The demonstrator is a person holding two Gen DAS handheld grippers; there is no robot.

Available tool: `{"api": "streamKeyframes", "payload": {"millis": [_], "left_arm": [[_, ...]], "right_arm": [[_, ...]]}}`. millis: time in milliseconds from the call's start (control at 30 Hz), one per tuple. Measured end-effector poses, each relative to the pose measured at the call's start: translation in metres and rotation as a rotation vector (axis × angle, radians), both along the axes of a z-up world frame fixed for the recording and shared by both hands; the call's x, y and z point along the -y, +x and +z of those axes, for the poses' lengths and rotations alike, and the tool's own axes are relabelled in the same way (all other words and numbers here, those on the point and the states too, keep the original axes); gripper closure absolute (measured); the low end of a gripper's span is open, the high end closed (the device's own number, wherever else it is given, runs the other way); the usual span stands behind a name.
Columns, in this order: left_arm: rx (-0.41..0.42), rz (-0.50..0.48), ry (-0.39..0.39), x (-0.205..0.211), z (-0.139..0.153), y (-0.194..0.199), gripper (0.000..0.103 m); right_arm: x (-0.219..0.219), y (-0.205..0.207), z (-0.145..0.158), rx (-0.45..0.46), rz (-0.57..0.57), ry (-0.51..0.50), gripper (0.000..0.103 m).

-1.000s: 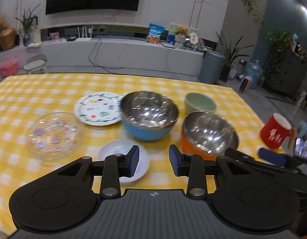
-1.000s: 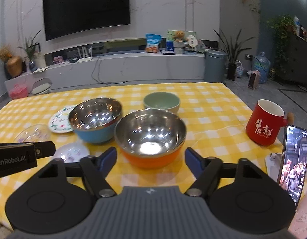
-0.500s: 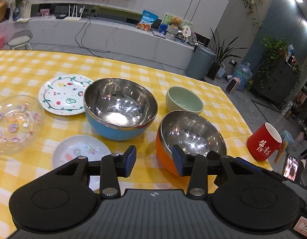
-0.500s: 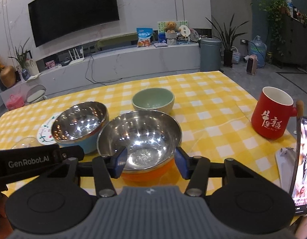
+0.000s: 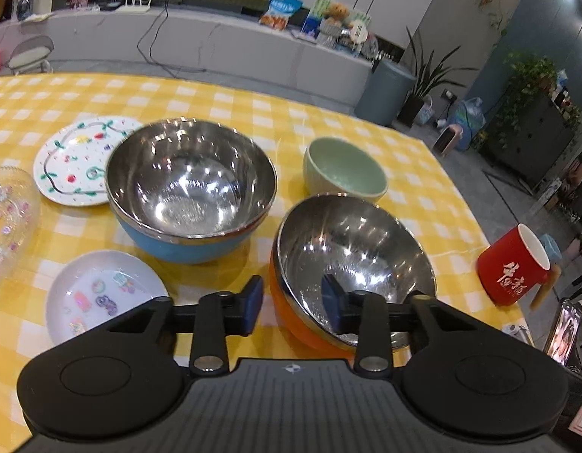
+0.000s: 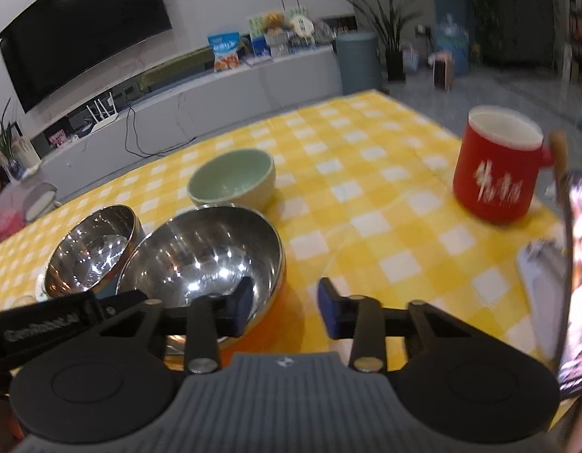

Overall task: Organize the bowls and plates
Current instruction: 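Reach both tools to the orange bowl's rim and close on it, then lift the orange bowl with both tools and carry it toward the blue bowl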

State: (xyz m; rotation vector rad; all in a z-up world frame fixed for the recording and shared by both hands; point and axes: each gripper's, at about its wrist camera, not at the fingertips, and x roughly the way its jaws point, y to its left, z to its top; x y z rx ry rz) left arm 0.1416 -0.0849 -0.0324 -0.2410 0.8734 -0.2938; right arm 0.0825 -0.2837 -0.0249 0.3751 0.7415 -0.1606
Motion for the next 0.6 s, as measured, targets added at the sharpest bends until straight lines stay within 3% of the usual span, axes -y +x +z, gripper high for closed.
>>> {"api": "streamKeyframes", "payload": {"millis": [167, 400, 600], "left_arm": [[-0.01, 0.004, 0.017, 0.004, -0.005, 0.004, 0.08], [-0.022, 0.016, 0.035, 0.005, -0.003, 0.002, 0.085], [-0.054, 0.033, 0.036, -0.009, 0.006, -0.01, 0.086]], "right_arm": [[-0.002, 0.0, -0.002, 0.01, 0.024, 0.038, 0.085], [-0.007, -0.002, 0.001, -0.004, 0.015, 0.017, 0.088], [-0.008, -0.012, 0.01, -0.024, 0.032, 0.061, 0.09]]}}
